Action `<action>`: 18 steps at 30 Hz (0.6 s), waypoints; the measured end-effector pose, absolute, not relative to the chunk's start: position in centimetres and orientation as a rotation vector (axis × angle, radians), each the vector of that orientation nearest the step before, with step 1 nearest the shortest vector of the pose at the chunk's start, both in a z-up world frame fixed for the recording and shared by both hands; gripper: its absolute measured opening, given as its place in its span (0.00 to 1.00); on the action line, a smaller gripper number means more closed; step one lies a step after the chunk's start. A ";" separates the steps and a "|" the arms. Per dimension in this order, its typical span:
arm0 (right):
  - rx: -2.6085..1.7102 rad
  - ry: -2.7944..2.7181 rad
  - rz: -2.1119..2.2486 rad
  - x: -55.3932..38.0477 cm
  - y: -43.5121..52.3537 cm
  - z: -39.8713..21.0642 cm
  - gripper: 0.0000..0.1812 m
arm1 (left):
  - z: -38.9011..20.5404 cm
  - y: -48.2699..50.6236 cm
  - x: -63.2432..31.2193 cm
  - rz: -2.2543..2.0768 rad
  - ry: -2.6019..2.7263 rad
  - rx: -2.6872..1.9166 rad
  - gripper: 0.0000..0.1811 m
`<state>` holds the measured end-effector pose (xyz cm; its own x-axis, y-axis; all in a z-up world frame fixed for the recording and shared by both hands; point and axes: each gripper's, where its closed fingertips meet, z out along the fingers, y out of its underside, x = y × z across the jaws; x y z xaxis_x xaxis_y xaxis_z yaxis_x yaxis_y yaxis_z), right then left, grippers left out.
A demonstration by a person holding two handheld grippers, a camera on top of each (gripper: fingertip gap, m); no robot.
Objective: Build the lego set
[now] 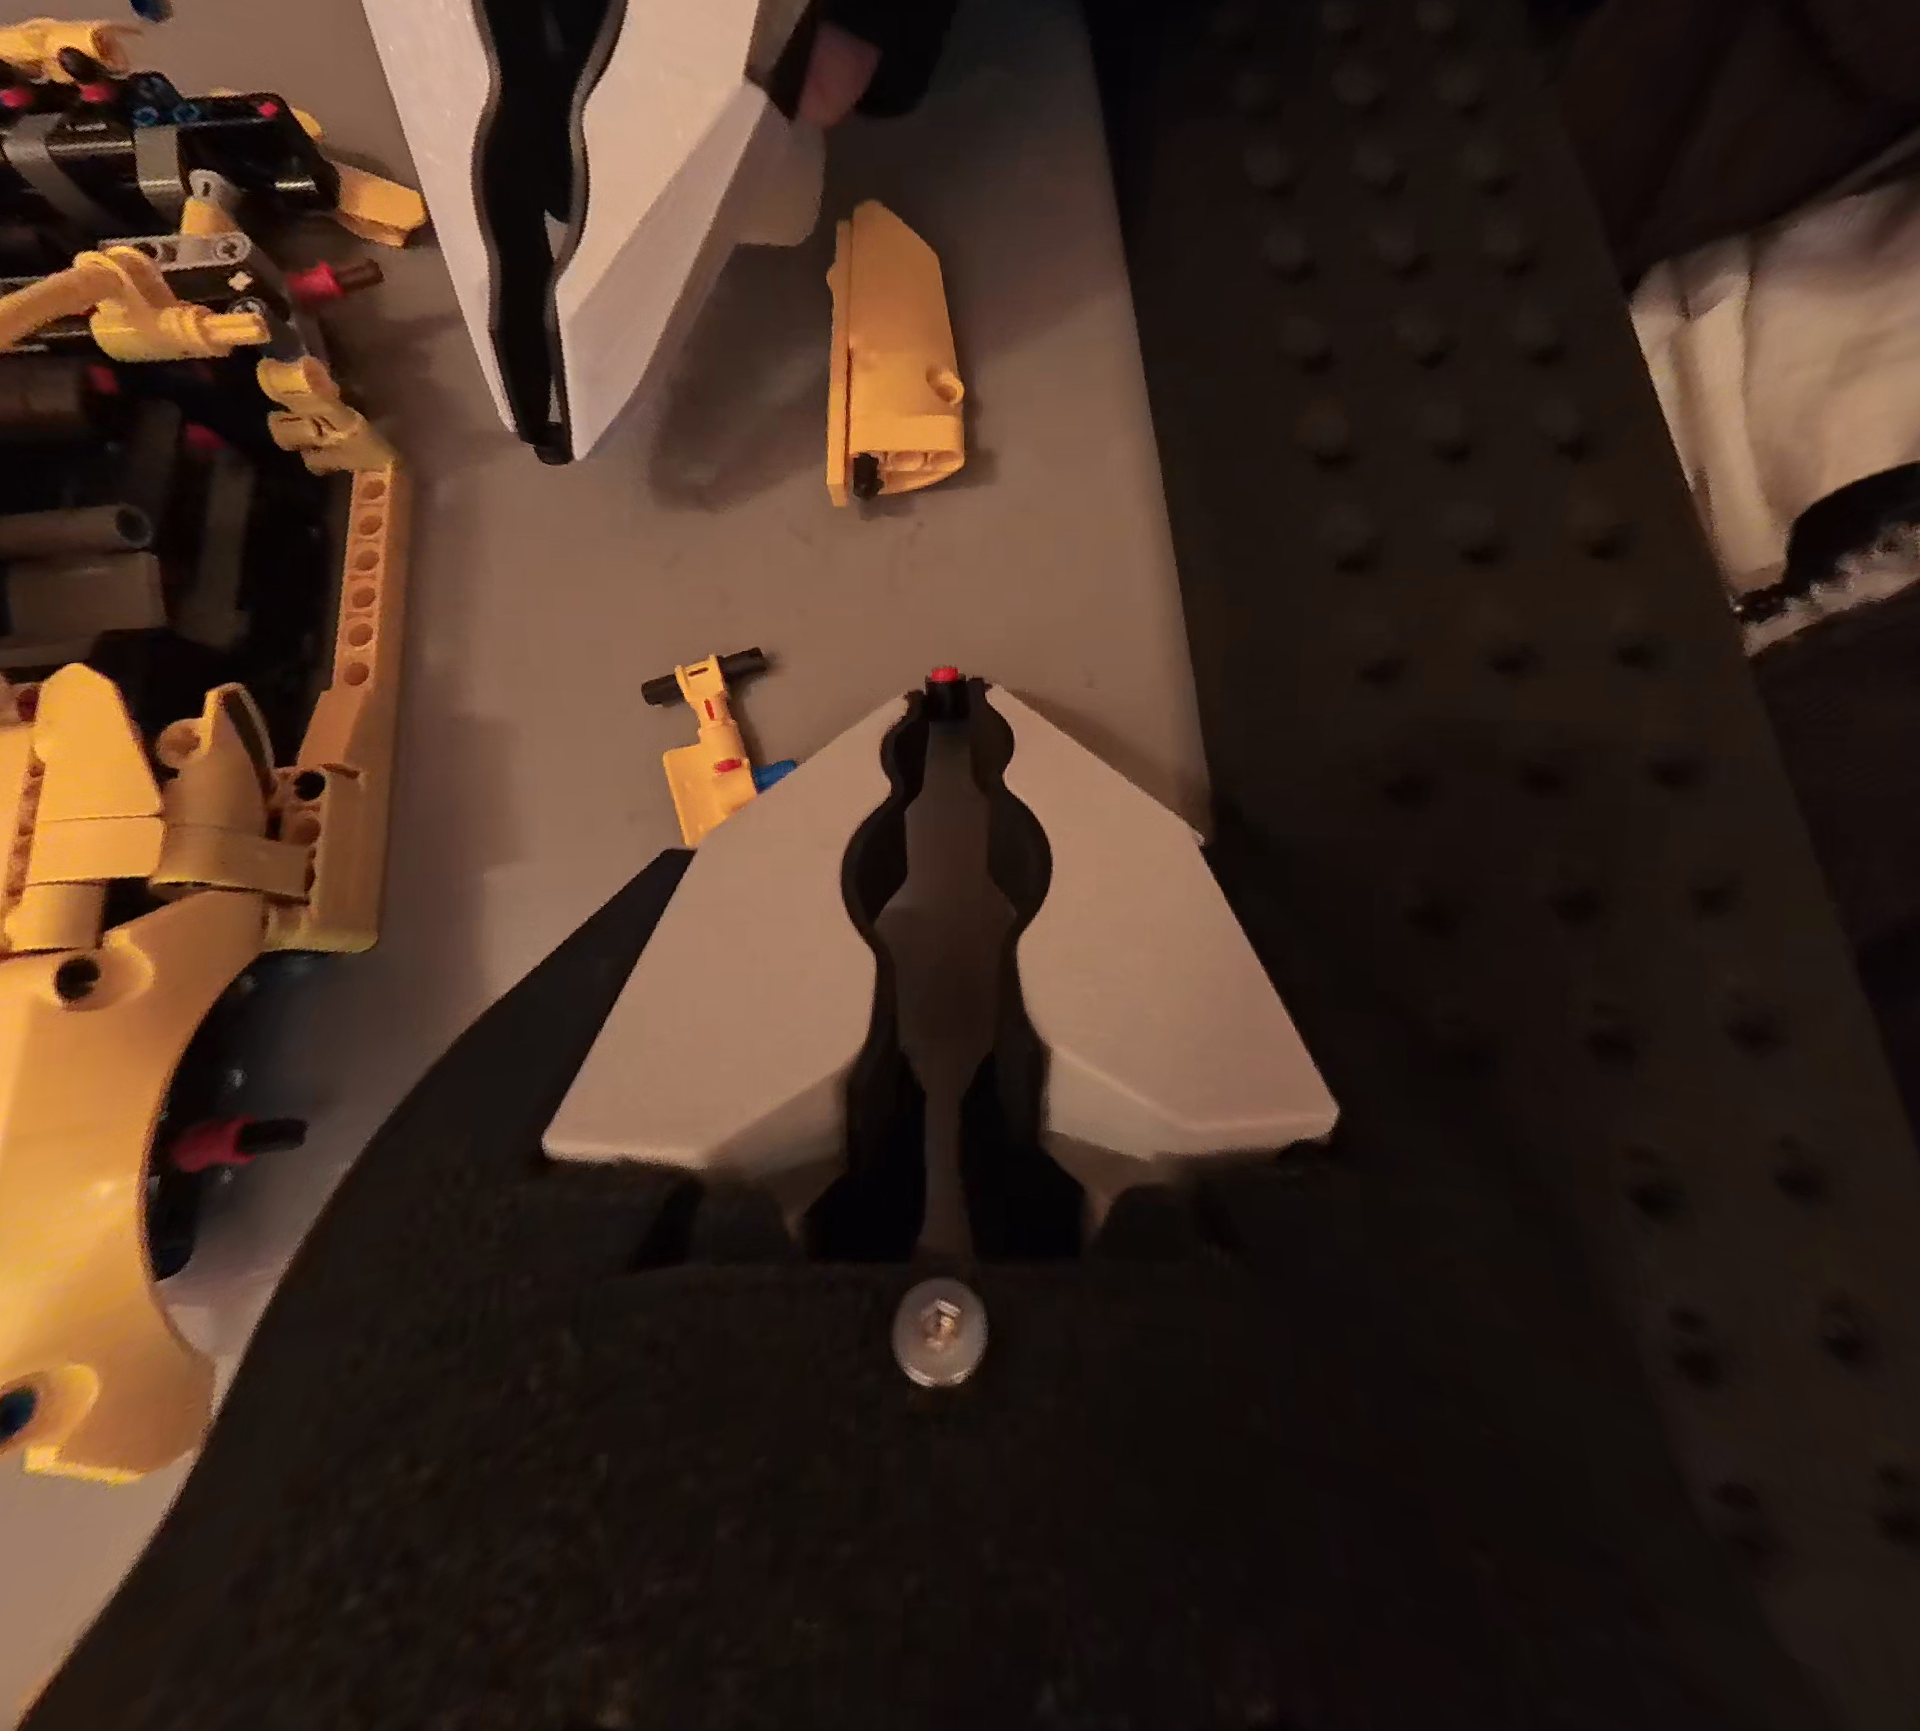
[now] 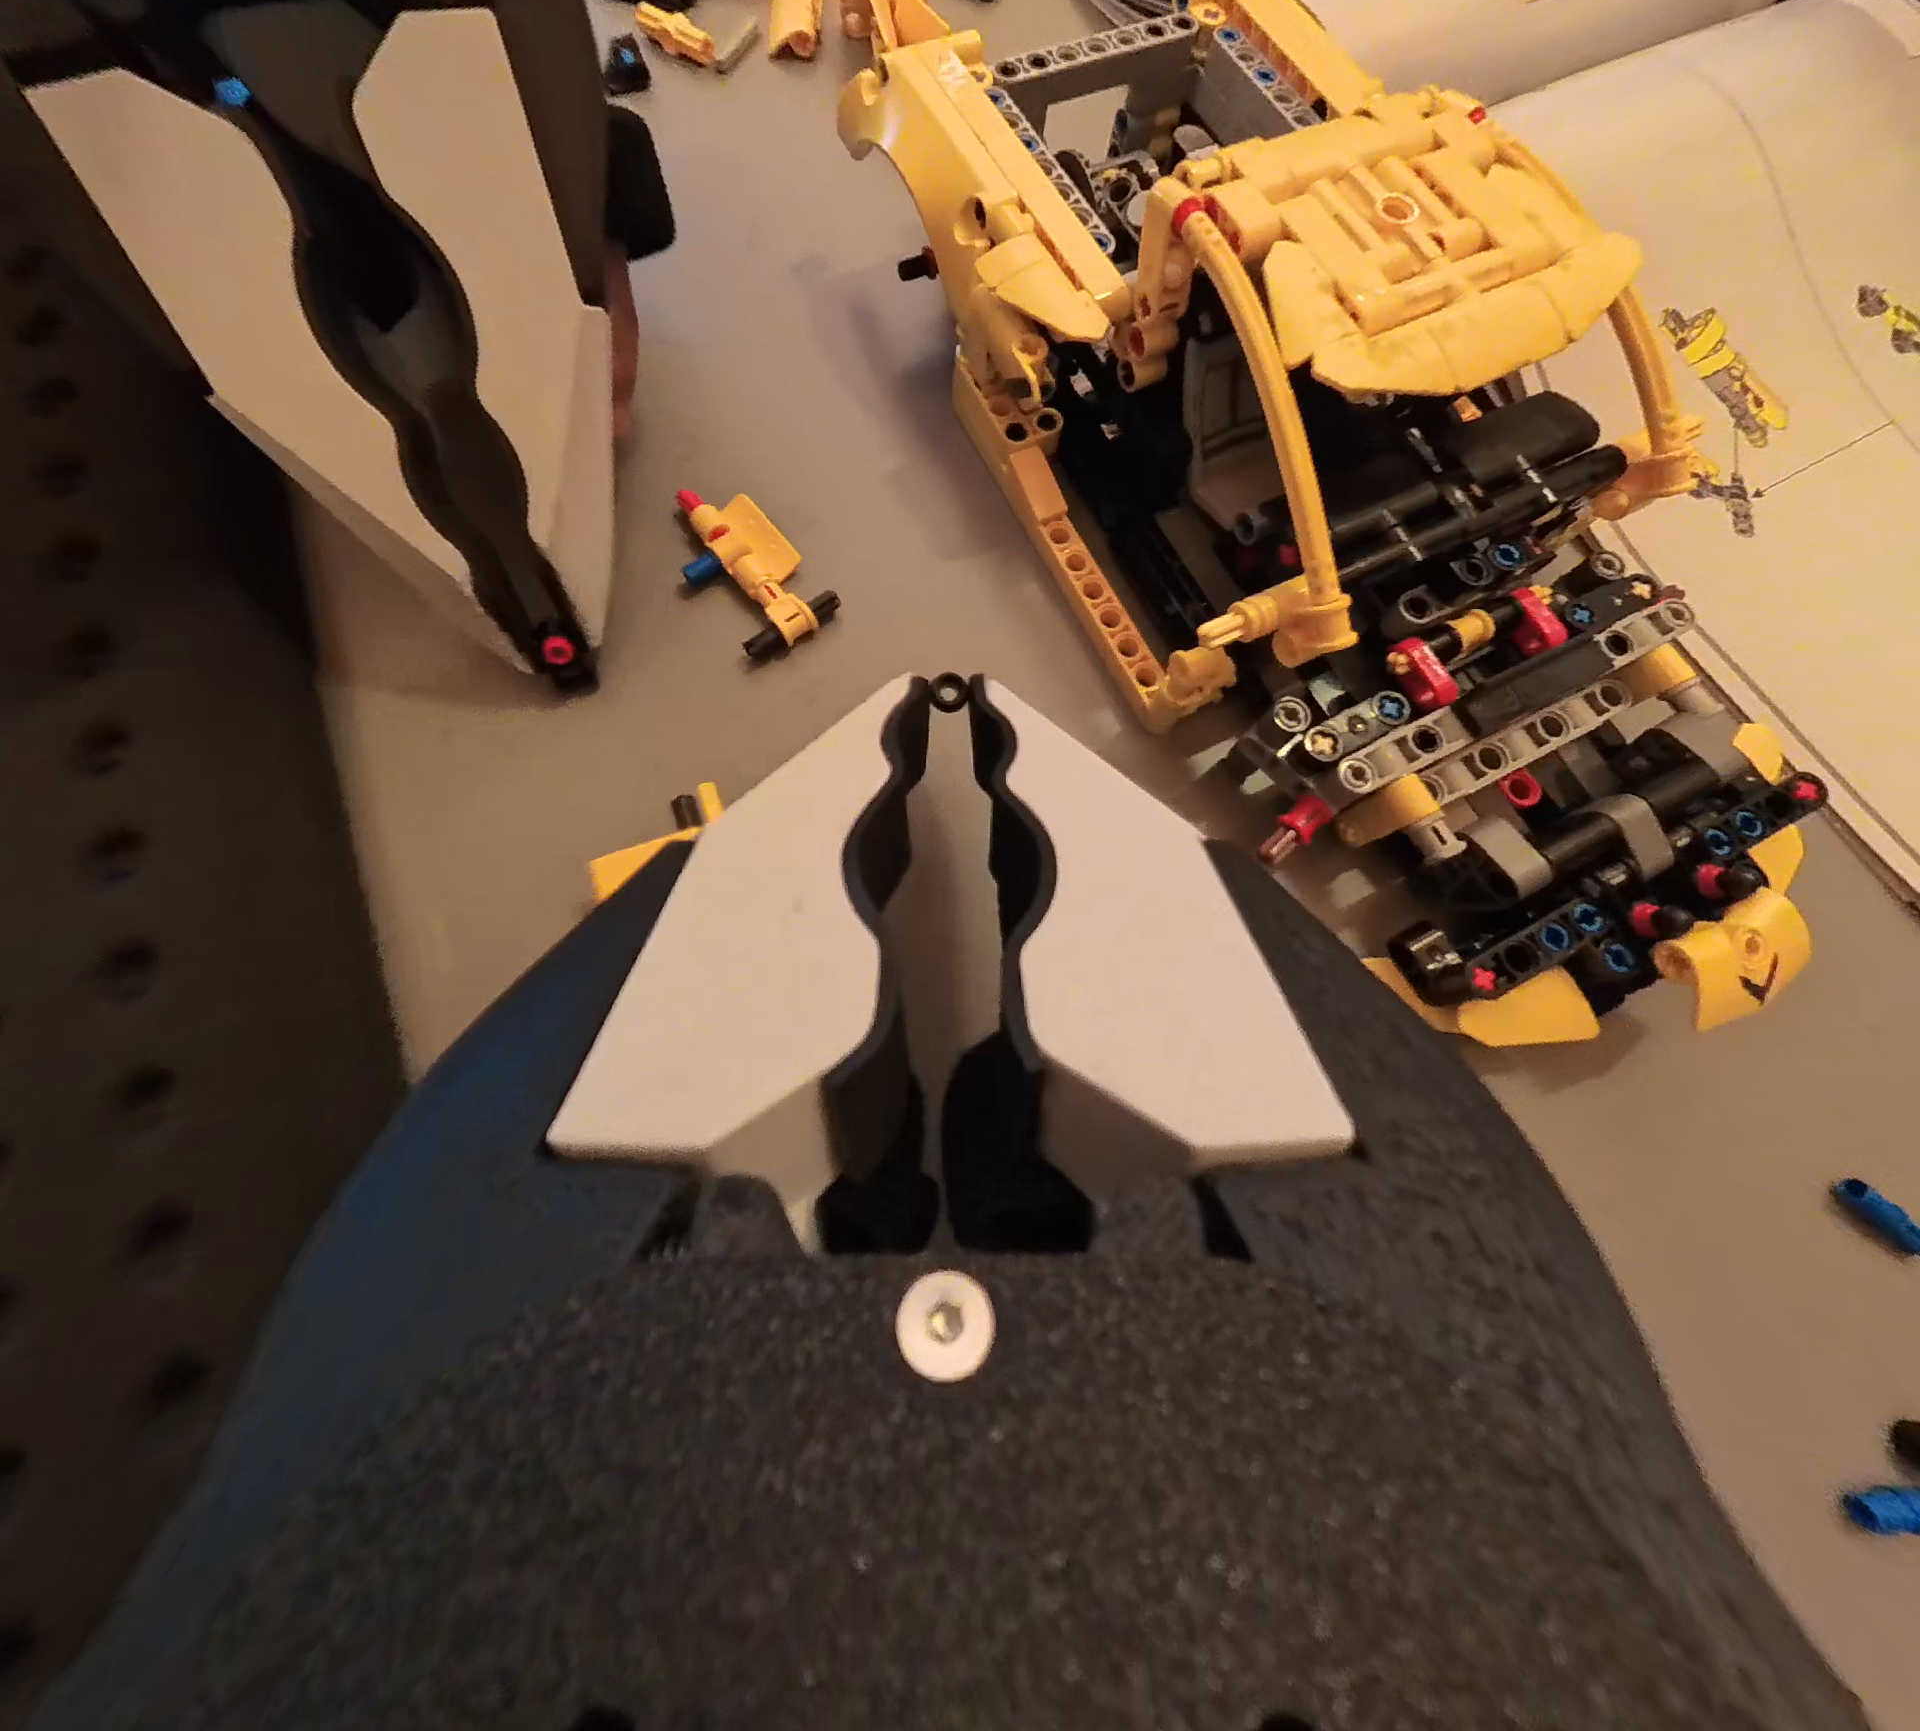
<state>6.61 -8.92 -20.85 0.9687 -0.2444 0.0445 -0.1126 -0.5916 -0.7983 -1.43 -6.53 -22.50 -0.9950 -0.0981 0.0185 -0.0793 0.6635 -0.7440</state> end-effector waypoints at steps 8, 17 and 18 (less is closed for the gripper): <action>-2.010 0.288 0.190 4.1 -7.7 -18.1 0.03 | -20.3 -6.3 0.5 -1.335 2.691 -0.223 0.11; -1.800 0.357 0.685 1.7 -6.9 -15.6 0.03 | -15.5 -7.2 1.6 -1.374 2.261 -0.011 0.08; -1.777 0.354 0.717 1.5 -6.9 -15.2 0.03 | -15.4 -7.3 1.4 -1.382 2.253 -0.001 0.08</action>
<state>1.47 -6.85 -15.23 0.7695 0.1146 -0.6282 -0.5689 -0.3239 -0.7560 1.43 -7.31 -15.37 -0.8783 -0.2505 -0.4073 0.2496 0.4863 -0.8374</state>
